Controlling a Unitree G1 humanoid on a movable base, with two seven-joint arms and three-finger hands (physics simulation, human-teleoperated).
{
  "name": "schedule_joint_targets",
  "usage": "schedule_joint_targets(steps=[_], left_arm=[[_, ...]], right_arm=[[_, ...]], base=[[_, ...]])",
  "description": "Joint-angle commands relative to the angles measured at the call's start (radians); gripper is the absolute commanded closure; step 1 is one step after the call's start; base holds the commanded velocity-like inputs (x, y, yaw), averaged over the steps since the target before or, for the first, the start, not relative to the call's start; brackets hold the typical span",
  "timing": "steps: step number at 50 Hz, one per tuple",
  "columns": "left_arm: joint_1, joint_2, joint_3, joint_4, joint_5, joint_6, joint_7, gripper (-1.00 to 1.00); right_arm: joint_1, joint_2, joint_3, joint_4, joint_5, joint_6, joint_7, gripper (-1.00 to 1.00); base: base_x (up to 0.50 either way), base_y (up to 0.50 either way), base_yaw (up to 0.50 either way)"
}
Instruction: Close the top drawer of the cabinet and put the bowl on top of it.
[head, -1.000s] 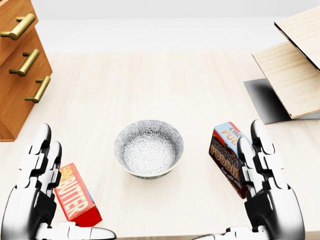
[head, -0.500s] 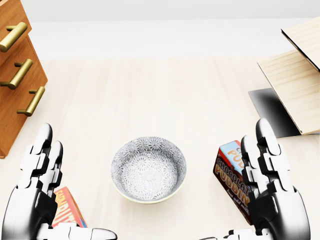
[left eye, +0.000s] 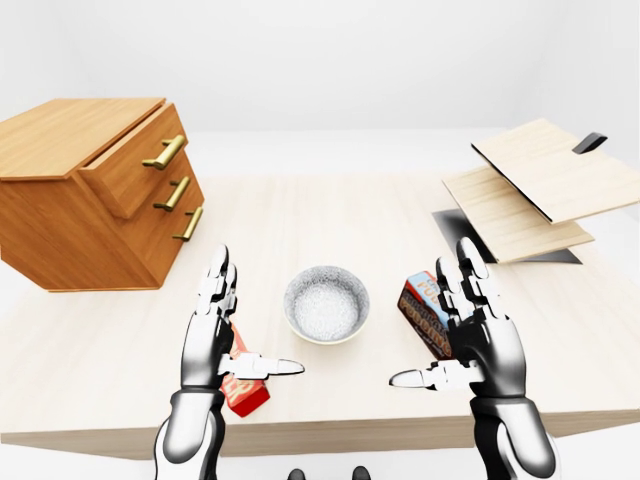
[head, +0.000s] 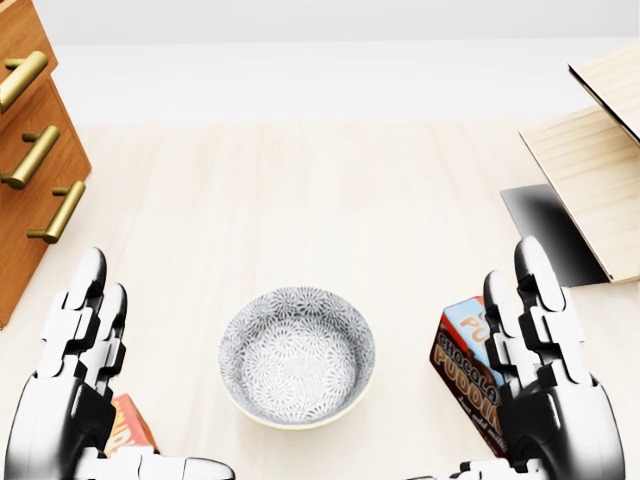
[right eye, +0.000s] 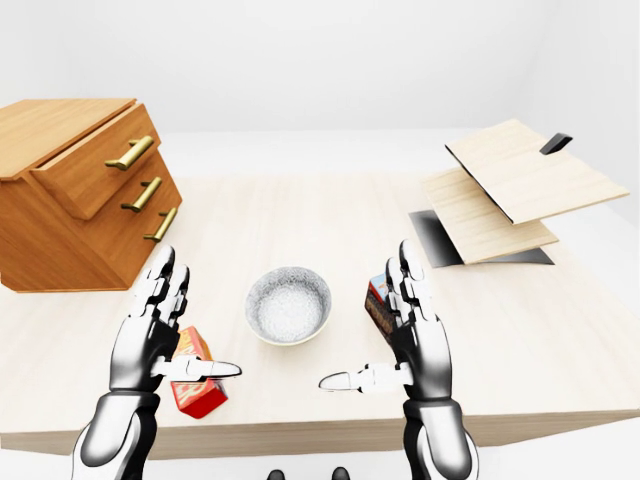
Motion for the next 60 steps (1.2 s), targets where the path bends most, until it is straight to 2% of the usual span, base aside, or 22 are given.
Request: schedule_joint_targets(steps=[1,14,26,37,38,39,44,45,60], left_arm=[[0.0,0.0,0.0,0.002,0.0,0.0,-0.001,-1.0],[-0.004,0.0,0.001,0.006,-0.001,0.0,-0.001,-1.0],[-0.002,0.0,0.001,0.003,-0.002,0.0,-0.002,-1.0],[0.002,0.0,0.001,-0.006,-0.001,0.0,-0.002,-1.0],[0.002,0.0,0.002,-0.006,-0.002,0.0,-0.002,-1.0],[0.001,0.0,0.003,-0.006,-0.003,0.0,-0.002,-1.0],[-0.002,-0.001,0.006,-0.006,-0.004,0.0,-0.003,-1.0],[-0.002,-0.001,0.006,-0.005,-0.004,0.0,-0.003,-1.0],[-0.011,-0.001,0.007,0.015,-0.003,0.0,-0.002,-1.0]], right_arm=[[0.003,0.0,0.002,-0.003,0.002,-0.003,0.005,-1.0],[0.001,-0.001,0.005,0.004,0.0,-0.008,0.004,-1.0],[-0.005,0.004,-0.006,0.003,0.002,-0.004,-0.008,-1.0],[0.0,0.008,-0.01,0.002,-0.02,-0.032,-0.023,-1.0],[0.004,0.008,-0.007,0.0,-0.02,-0.037,-0.021,-1.0],[0.007,0.01,-0.003,0.003,-0.034,-0.054,-0.027,-1.0],[0.003,0.006,0.001,0.011,-0.035,-0.056,-0.03,-1.0],[0.007,0.005,0.007,0.014,-0.043,-0.069,-0.031,-1.0],[0.01,-0.003,0.014,0.023,-0.042,-0.081,-0.033,-1.0]], base=[[0.23,0.0,0.0],[0.23,0.0,0.0],[0.0,0.0,0.0],[0.0,0.0,0.0],[0.0,0.0,0.0],[0.0,0.0,0.0],[0.0,0.0,0.0],[0.0,0.0,0.0],[0.0,0.08,0.0]])
